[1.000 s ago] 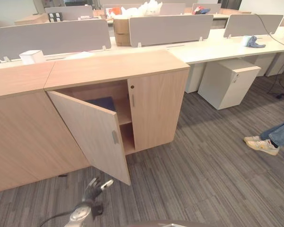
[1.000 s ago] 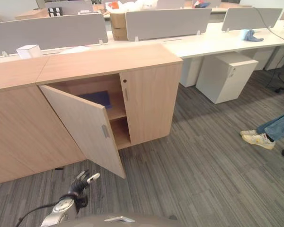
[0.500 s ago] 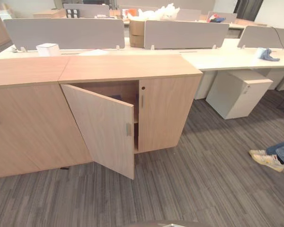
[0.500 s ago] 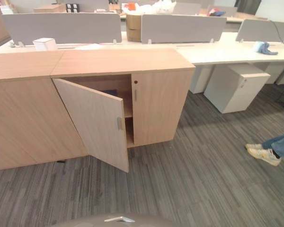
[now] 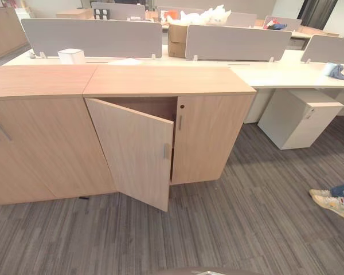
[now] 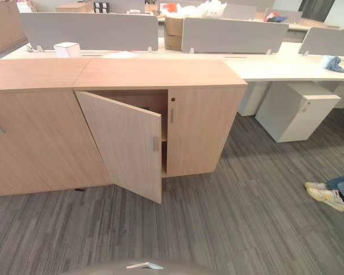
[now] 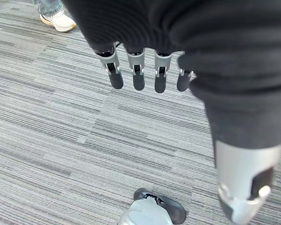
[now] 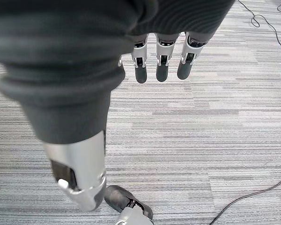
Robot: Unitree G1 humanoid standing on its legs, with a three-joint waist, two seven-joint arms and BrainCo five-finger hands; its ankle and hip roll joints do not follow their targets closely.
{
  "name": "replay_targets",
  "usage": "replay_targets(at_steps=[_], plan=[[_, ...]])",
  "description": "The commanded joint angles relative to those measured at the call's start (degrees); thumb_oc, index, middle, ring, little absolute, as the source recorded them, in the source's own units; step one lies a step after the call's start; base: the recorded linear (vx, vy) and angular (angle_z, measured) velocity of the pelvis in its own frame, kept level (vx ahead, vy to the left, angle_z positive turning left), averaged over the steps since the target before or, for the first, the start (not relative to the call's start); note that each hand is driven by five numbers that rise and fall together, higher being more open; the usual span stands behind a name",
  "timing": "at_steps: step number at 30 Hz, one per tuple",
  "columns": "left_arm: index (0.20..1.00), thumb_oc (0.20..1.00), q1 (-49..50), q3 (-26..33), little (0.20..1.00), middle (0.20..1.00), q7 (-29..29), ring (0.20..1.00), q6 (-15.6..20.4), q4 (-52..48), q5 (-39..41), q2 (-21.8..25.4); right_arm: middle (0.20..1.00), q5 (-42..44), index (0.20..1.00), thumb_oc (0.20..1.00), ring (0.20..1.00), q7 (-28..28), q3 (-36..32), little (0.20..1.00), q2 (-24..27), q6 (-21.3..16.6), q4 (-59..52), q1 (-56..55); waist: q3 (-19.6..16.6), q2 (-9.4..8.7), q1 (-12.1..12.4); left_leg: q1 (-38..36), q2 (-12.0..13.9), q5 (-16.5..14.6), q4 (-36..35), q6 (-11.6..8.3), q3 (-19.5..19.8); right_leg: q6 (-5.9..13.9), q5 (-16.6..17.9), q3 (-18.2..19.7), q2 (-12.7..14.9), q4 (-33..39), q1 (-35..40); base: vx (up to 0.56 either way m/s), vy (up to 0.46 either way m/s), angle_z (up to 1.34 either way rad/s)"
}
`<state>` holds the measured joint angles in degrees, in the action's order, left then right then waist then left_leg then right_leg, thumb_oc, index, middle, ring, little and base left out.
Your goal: Put the empty folder in the office cabinet
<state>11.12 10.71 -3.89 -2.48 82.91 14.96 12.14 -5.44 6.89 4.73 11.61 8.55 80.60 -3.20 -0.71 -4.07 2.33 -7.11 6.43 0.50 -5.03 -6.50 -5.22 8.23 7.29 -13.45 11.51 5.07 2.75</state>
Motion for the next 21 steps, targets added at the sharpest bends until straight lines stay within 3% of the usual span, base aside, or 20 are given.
replay_targets(at_steps=[1,21], plan=[[1.0,1.0,-2.21,0.19,1.0,1.0,-1.66,1.0,-0.1,1.68,0.83,0.0,1.0,1.99,1.0,1.0,1.0,1.0,1.06,1.0,1.04,-0.24,2.61,5.21,2.74,-0.71,-0.05,2.39,-2.05,-3.29,0.03,2.66,1.57,2.66,-3.72,0.01,3.05,-1.13,0.69,0.0,0.0,0.0],[1.0,1.0,-2.68,-1.76,1.0,1.0,-2.36,1.0,-0.16,2.31,-2.0,0.59,1.0,3.14,1.0,1.0,1.0,1.57,1.63,1.0,0.83,-0.7,1.89,5.24,2.73,-0.76,-0.07,2.8,-1.71,-3.09,0.03,2.38,1.96,2.5,-4.05,-0.13,2.93,-1.26,0.64,0.0,0.0,0.01]])
